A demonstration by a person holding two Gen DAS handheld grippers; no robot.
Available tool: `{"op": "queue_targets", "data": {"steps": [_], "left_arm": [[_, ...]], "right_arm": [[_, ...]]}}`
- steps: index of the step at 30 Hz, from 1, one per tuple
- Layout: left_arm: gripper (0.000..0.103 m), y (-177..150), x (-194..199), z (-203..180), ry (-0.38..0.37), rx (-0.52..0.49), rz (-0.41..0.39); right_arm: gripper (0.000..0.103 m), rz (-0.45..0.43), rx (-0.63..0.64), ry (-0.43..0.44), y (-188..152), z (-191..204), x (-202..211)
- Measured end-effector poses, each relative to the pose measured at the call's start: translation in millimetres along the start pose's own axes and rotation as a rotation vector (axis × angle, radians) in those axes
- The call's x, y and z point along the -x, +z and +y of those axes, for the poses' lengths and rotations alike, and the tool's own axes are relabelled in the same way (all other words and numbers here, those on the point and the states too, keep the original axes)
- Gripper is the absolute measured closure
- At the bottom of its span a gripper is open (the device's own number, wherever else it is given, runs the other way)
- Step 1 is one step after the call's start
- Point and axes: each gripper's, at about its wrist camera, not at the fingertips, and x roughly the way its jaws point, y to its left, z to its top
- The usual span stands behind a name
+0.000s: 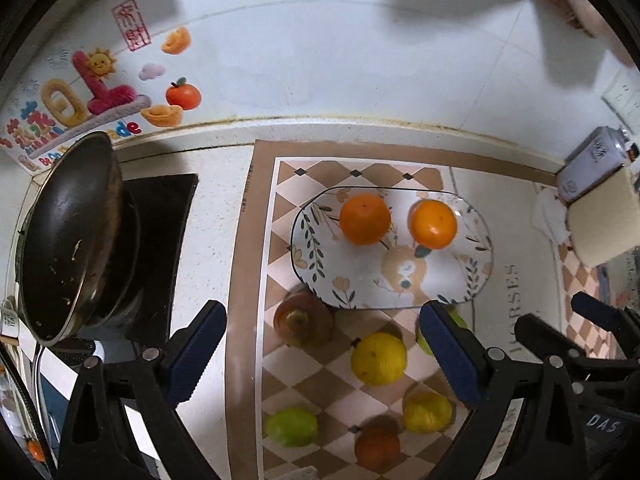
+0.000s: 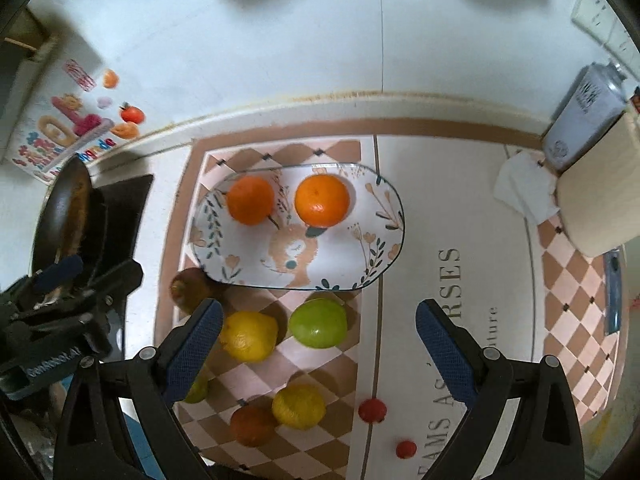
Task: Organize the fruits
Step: 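Lift both open tools away from the plate, then grasp a green apple with the left tool while the right tool grasps another green apple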
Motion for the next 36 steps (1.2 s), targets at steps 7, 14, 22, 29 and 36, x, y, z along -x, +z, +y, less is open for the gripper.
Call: {"op": "queue_targets", "data": {"steps": [7,14,22,29,36], "left_arm": [[0.004,-19.4,35.2,4.3,-0.013,-0.009,-0.048],[0.004,-31.7,42.4,10.0,-0.029,0.013,-0.040],[0.001,-40.5,20.9,20.7,0.014,0.031,0.001],[0.001,-68.3,-39.2,52.5,0.079,0.114,0.170],[0.001,-107.3,-95.2,60.1,0.064,0.163,0.356]], "right_arm": [[0.004,-0.077,0.024,-0.005,-16.1,16.3,49.8],[0.004,-0.082,0.012,0.028,-28.3,22.4,59.9],[0.004,-0.010,-0.041,0.078,-40.5,12.8,31.9],[0.004,0.110,-0.098,0.104,-46.2,-10.6,-37.1],[0.014,0.202,-0.192,0.176,-47.2,-32.1,-109.7]]}}
